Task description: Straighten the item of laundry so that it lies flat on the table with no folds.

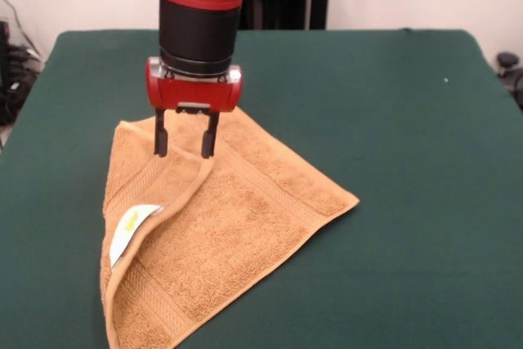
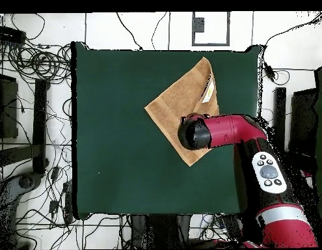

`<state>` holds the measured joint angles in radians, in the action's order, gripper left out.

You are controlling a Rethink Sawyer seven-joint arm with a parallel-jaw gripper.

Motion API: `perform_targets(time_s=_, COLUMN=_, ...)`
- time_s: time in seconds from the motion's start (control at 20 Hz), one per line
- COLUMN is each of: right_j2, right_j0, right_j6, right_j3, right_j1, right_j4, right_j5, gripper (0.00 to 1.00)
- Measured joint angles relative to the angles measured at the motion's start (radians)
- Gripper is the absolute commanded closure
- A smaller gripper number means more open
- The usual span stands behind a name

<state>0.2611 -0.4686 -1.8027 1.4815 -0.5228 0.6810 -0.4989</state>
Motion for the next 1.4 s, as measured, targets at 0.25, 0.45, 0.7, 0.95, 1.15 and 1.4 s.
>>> perform_targets(time_s=0.25, right_j2=-0.010, right_j0=0.000, right_j6=0.000, right_j3=-0.007, right_j1=0.010, right_j4=0.000, right_j5=0.000, gripper=0.00)
perform_targets(time_s=0.45, right_j2=-0.011, right_j0=-0.003, right_j6=0.000, right_j3=-0.009, right_j1=0.017, right_j4=0.000, right_j5=0.000, gripper=0.00)
perform_targets(time_s=0.7, right_j2=-0.011, right_j0=-0.004, right_j6=0.000, right_j3=-0.009, right_j1=0.031, right_j4=0.000, right_j5=0.000, gripper=0.00)
perform_targets(time_s=0.95, right_j2=-0.010, right_j0=-0.011, right_j6=0.000, right_j3=-0.009, right_j1=0.042, right_j4=-0.002, right_j5=0.000, gripper=0.00)
perform_targets(time_s=1.15, right_j2=-0.011, right_j0=-0.020, right_j6=0.000, right_j3=-0.009, right_j1=0.048, right_j4=-0.002, right_j5=0.000, gripper=0.00)
perform_targets(time_s=1.4, right_j2=-0.011, right_j0=-0.023, right_j6=0.000, right_j3=-0.009, right_j1=0.048, right_j4=-0.002, right_j5=0.000, gripper=0.00)
